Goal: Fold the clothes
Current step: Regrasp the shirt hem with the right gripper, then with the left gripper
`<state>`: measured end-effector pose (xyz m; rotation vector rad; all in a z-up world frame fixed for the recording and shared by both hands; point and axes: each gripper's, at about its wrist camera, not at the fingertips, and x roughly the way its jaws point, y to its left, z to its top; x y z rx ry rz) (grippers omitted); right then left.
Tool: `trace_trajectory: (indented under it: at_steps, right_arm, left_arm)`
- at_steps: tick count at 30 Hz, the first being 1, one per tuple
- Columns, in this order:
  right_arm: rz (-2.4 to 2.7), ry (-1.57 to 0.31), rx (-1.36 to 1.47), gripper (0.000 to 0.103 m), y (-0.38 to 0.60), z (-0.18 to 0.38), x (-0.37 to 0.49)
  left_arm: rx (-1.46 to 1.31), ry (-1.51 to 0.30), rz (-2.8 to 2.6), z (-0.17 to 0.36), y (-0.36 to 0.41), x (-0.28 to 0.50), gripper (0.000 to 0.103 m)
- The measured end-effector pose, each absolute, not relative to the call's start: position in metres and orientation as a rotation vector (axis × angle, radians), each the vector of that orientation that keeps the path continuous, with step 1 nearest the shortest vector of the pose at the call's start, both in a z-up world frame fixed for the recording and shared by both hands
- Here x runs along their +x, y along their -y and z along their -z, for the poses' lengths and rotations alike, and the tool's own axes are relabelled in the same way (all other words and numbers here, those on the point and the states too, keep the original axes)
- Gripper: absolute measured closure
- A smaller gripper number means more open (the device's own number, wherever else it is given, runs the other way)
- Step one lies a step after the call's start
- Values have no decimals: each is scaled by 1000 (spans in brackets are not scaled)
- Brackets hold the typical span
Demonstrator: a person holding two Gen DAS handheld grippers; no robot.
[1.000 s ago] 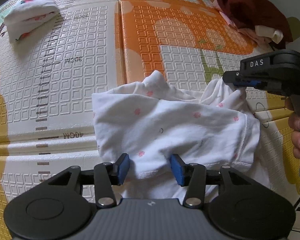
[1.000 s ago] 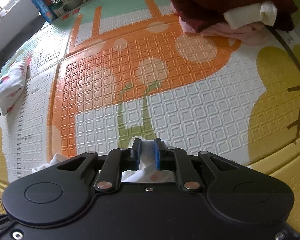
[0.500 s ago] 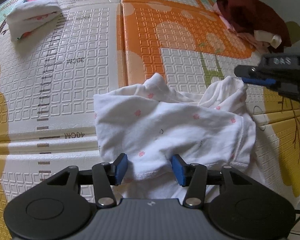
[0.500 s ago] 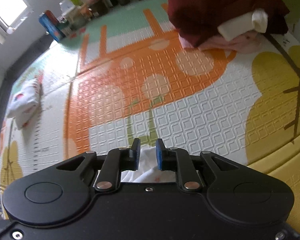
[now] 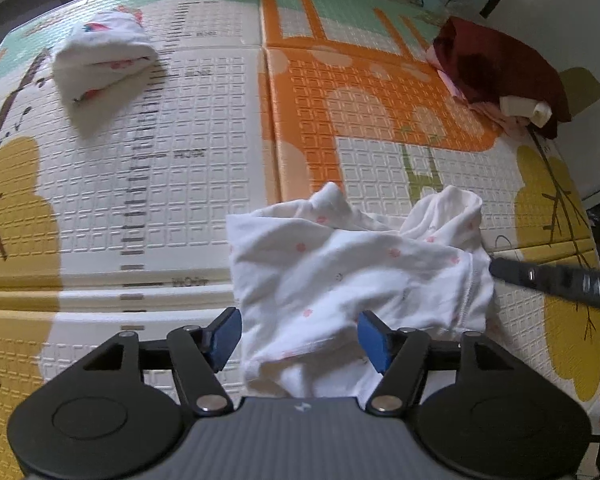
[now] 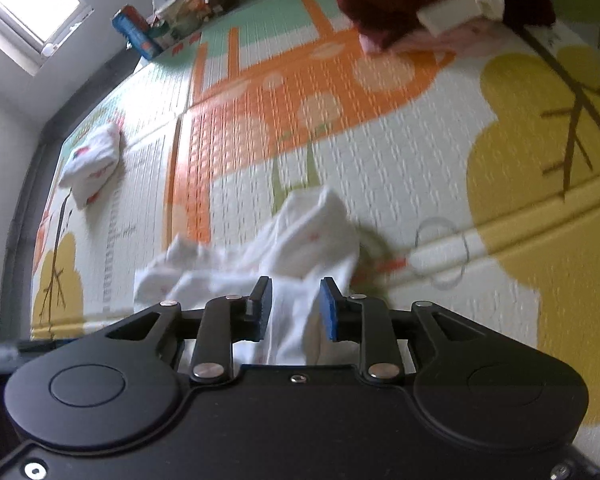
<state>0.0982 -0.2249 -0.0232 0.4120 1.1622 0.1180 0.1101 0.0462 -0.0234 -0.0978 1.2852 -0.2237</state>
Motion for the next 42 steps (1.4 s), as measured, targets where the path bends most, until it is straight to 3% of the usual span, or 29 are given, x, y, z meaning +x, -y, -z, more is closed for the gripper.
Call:
trace_trajectory:
  at_steps: [8, 17, 21, 23, 25, 28, 35, 42]
  right_arm:
    - [-110, -1210, 441, 73, 220, 37, 77]
    - [-99, -1231, 442, 73, 207, 49, 77]
    - [-96, -1224, 433, 83, 204, 49, 78]
    - [-103, -1216, 416, 91, 202, 47, 77]
    - [-108, -1207, 402, 93, 200, 45, 77]
    - [-116, -1198, 403, 96, 200, 41, 76]
    - [-140, -1177, 430, 97, 200, 31, 76]
    - [-150, -1169, 447, 97, 202, 23, 77]
  left_arm:
    - [-80, -1278, 259, 30, -54, 102, 25]
    - [55, -1262, 303, 50, -33, 95, 26]
    - [52, -1269, 304, 60, -33, 94, 49]
    - [34, -1262, 306, 60, -36, 94, 55]
    - [16, -1262, 314, 57, -39, 94, 71]
    - [-9, -1258, 308, 53, -45, 95, 78]
    - [-58, -1257, 308, 45, -53, 97, 76]
    - [-77, -1248, 296, 42, -55, 98, 67]
